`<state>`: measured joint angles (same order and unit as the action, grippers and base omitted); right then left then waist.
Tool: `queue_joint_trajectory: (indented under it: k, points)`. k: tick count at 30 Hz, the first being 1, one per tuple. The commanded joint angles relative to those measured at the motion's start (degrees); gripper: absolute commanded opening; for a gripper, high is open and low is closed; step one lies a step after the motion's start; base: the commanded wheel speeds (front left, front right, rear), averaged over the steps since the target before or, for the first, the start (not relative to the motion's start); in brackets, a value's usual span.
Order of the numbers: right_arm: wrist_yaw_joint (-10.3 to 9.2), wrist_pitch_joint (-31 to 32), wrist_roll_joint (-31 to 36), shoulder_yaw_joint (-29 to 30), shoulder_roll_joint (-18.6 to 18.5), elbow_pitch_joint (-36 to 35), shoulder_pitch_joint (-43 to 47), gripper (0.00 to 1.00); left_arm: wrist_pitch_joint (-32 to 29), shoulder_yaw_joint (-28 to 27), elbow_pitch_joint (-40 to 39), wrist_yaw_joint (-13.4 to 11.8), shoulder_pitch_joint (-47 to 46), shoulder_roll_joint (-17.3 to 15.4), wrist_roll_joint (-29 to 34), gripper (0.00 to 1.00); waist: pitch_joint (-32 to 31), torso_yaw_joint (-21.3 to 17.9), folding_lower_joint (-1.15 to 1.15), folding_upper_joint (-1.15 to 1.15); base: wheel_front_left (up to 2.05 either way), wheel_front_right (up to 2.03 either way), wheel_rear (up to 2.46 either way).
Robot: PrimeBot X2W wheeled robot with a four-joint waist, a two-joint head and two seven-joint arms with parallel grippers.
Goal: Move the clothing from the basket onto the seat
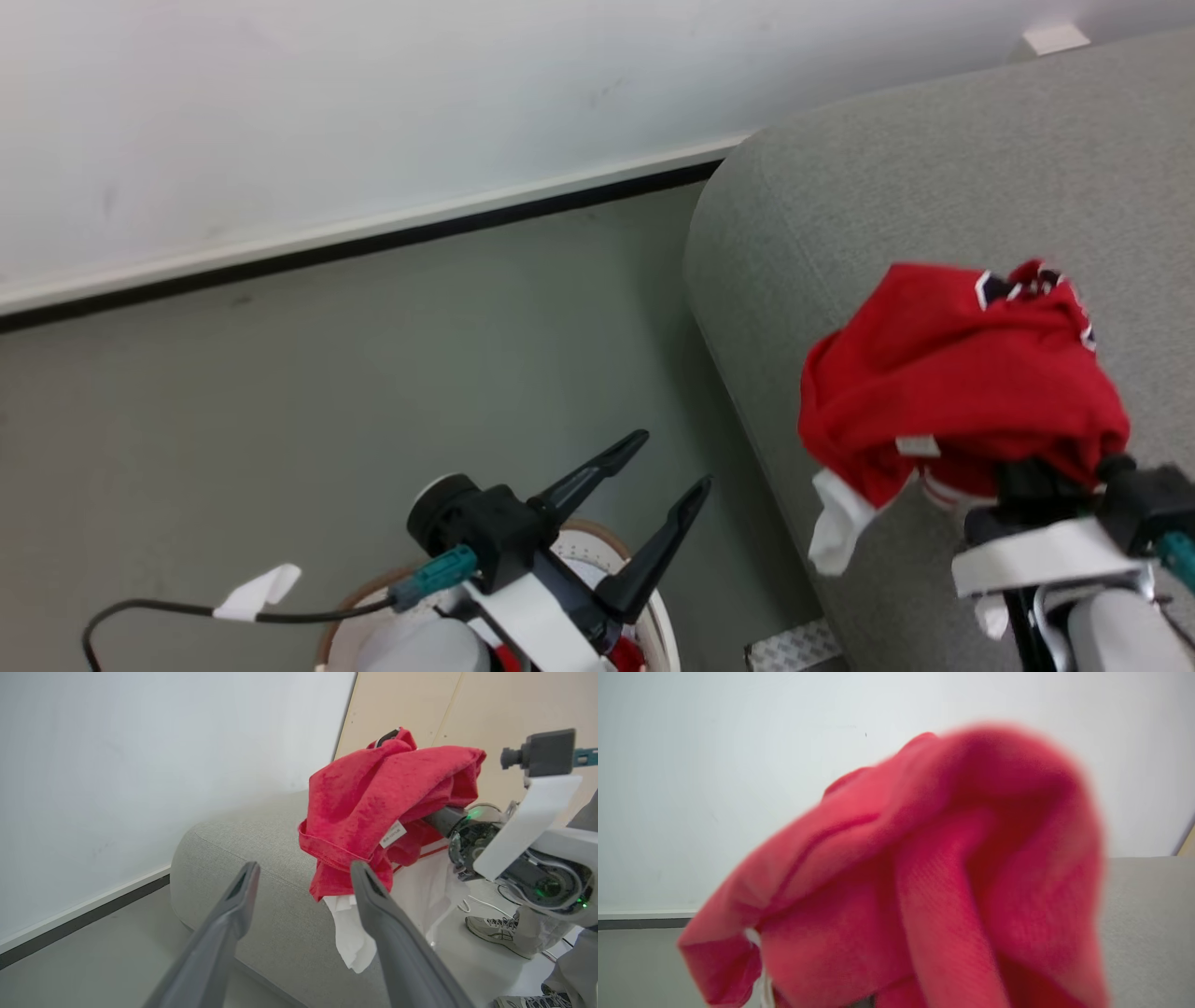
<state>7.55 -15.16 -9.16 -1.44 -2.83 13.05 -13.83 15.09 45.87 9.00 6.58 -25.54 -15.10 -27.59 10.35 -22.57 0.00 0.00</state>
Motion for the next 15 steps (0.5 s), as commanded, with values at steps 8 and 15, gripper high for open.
queue_joint_trajectory:
  k: [8, 15]
  points:
    - [-0.12, 4.8, 1.7, 8.3, -1.6, 0.4, -14.1, 0.0, -0.9, -0.5, -4.9, 0.4, -2.1, -6.1, 0.7, 1.0, 11.8, 4.0, 0.0, 0.0, 0.0, 0.0, 0.0]
    - [-0.12, 12.6, -0.4, 16.6, -5.7, -2.1, -23.8, 0.0, -1.6, -1.4, -9.5, 0.7, -4.0, -11.6, 0.5, 1.0, 20.3, 6.5, 0.0, 0.0, 0.0, 0.0, 0.0]
